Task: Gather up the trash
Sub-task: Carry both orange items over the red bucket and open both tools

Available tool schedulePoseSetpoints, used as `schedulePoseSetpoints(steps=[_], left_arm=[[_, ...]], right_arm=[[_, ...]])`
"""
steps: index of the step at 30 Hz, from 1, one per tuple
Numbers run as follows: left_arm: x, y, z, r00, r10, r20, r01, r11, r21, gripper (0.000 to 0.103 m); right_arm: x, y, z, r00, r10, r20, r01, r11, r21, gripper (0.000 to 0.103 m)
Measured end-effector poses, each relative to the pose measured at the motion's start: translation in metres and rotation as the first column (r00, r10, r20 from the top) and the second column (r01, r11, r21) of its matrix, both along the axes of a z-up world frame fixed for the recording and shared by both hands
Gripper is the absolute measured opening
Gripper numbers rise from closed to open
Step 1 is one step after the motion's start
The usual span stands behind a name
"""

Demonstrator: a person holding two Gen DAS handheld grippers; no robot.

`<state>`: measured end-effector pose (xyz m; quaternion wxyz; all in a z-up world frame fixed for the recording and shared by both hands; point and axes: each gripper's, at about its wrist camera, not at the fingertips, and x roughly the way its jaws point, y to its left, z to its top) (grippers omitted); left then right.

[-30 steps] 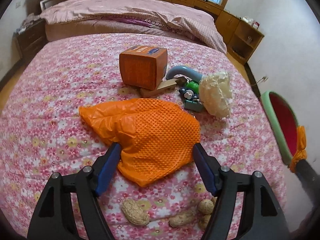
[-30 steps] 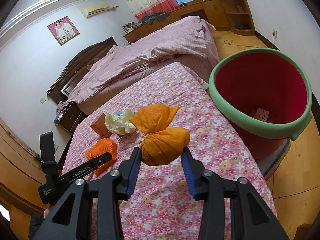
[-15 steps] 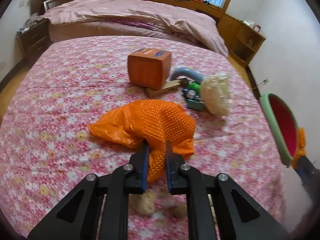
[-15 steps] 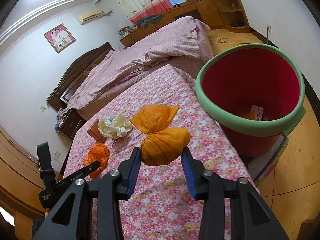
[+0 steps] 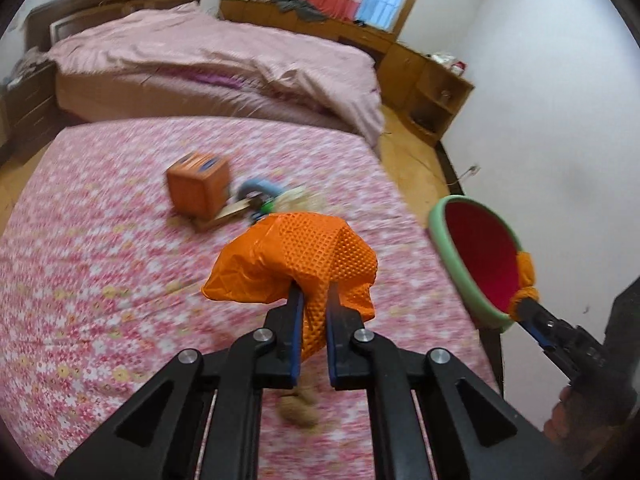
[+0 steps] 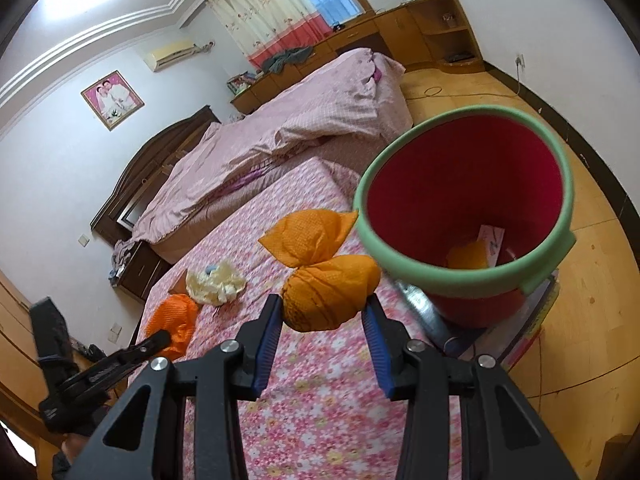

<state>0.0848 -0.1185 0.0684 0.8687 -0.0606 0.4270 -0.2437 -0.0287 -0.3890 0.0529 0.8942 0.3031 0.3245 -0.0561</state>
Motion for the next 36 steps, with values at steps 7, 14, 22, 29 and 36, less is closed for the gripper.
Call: schedulePoseSetpoints(steps=[7,14,22,29,36], left_arm=[[0.01,-0.058,0.017,0.996,-0.09,0.015,0.09,0.996,-0.006,0.008],[0.015,-0.129,0.015,0.978,-0.208,0.036,0.207,0.978,0.023,0.008],[0.02,-0.205,-0.004,0.946,-0.324,0.018,0.323,0.946,0.034,0.008],[0.028,-0.251,-0.026,0.925,-0.379,-0.003,0.378,0.922,0.09,0.008],[0.033,-0.261,-0.04,0.921,-0.389,-0.035,0.39,0.914,0.108,0.026]], right_arm=[[-0.004,-0.037,0.012,0.998,-0.061,0.016,0.062,0.998,-0.031,0.044],[-0.01,-0.076,0.01,0.993,-0.119,0.002,0.119,0.992,-0.044,0.044],[-0.012,-0.118,-0.007,0.985,-0.169,-0.031,0.169,0.985,-0.024,0.044],[-0.013,-0.139,-0.02,0.979,-0.199,-0.055,0.198,0.98,-0.014,0.045],[-0.009,-0.149,-0.032,0.975,-0.211,-0.076,0.212,0.977,0.001,0.045]])
